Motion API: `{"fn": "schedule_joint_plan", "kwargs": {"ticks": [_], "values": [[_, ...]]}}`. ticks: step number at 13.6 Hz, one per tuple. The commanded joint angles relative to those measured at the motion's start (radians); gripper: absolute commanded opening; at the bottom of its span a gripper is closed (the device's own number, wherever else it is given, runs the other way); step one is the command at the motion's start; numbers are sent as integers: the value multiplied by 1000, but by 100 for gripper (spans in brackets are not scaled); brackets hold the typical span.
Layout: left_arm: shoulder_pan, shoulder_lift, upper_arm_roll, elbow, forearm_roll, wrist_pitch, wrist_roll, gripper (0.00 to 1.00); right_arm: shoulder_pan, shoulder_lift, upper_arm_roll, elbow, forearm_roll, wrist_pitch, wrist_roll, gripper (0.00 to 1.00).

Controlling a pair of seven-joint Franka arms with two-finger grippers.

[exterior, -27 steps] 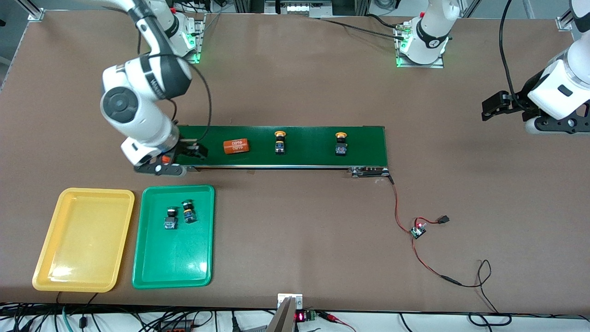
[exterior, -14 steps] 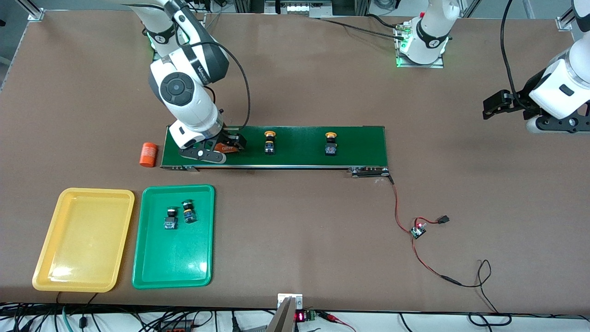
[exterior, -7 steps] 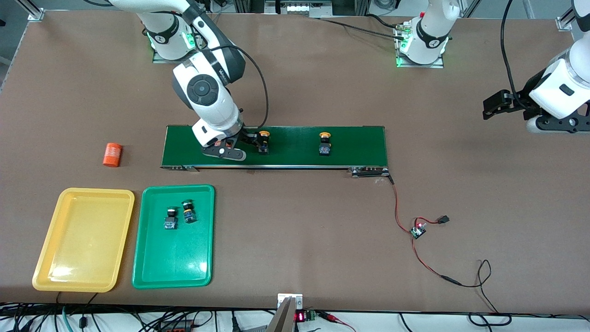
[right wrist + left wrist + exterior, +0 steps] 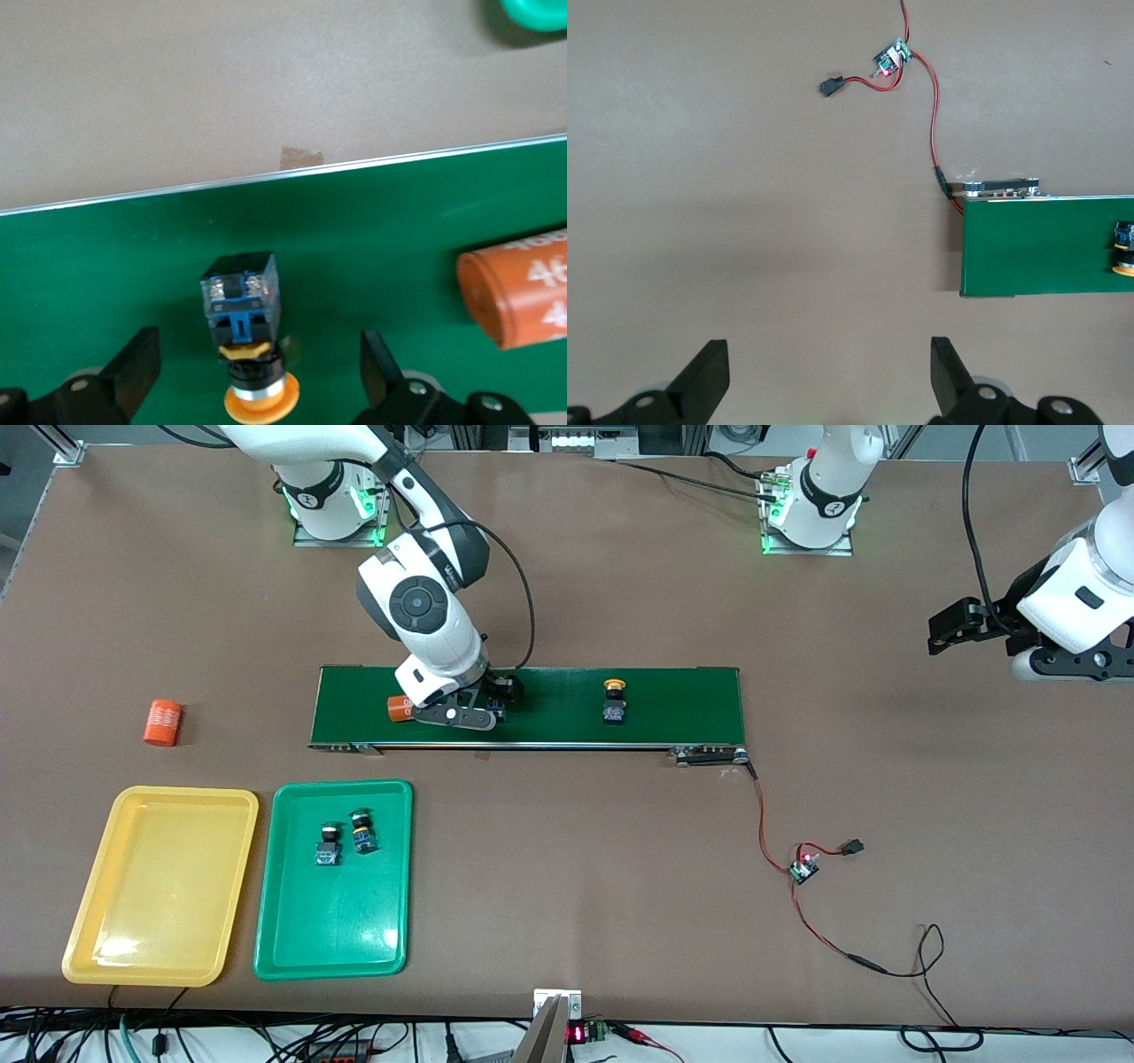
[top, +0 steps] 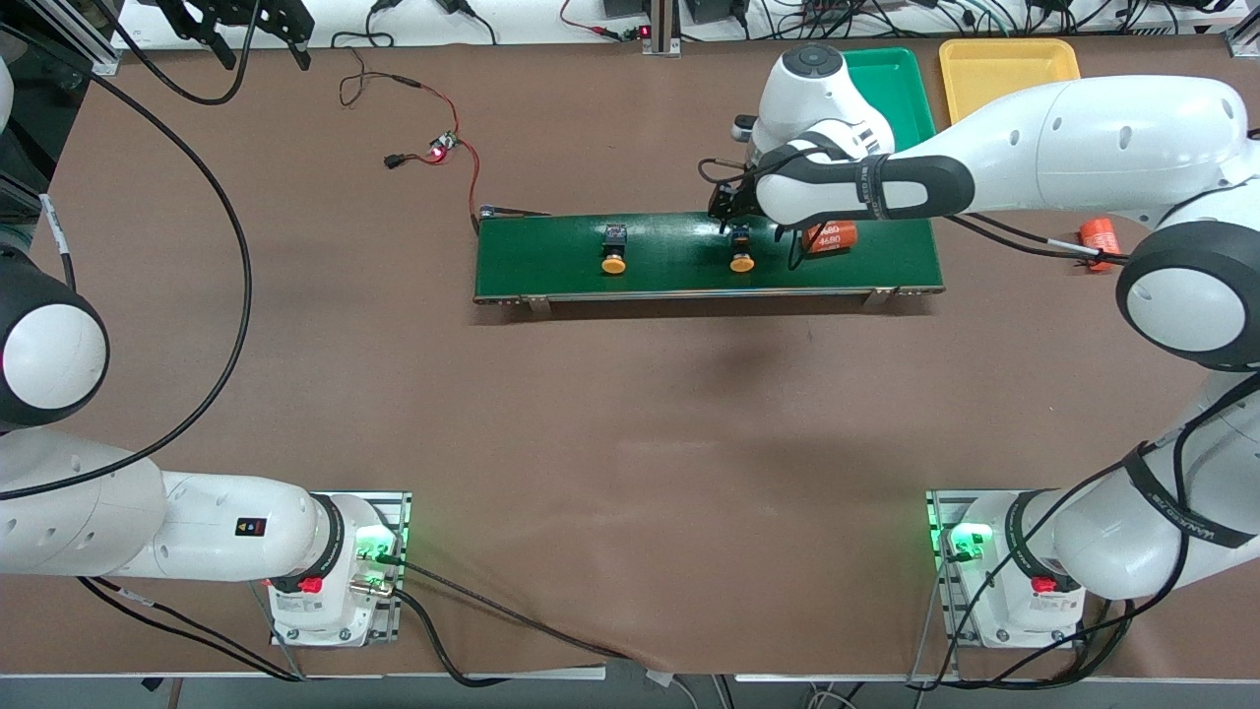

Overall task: Sort buttons by color to trays
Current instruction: 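Grasp an orange-based push button on the belt with the right gripper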

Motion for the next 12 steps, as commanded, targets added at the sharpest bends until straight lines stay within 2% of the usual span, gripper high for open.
{"fn": "schedule_joint_plan", "kwargs": {"ticks": [1, 2, 3, 4, 6, 9, 12], "values": [[-1, -7, 2, 8, 5, 0, 17, 100, 5, 12, 1, -1, -18, 19, 19, 100], [-1, -7, 2, 9, 5, 0, 17, 100, 5, 17, 1, -4, -19, 19, 8, 92], [-1, -7, 2, 9, 5, 0, 17, 100, 5, 20, 1, -6, -21, 19, 6, 72], [-1, -5, 2, 9, 5, 0, 18, 100, 2, 20, 0, -6, -25, 17, -4, 46], [-1, -7, 2, 9, 5, 0, 18, 100, -4, 20, -2, -9, -25, 13, -38, 19], [-1, -7, 2, 9, 5, 0, 18, 100, -8, 20, -8, -9, -27, 10, -53, 0], [-1, -7, 2, 9, 5, -1, 18, 100, -13, 11, -55, 0, -25, -18, -166, 0]]}}
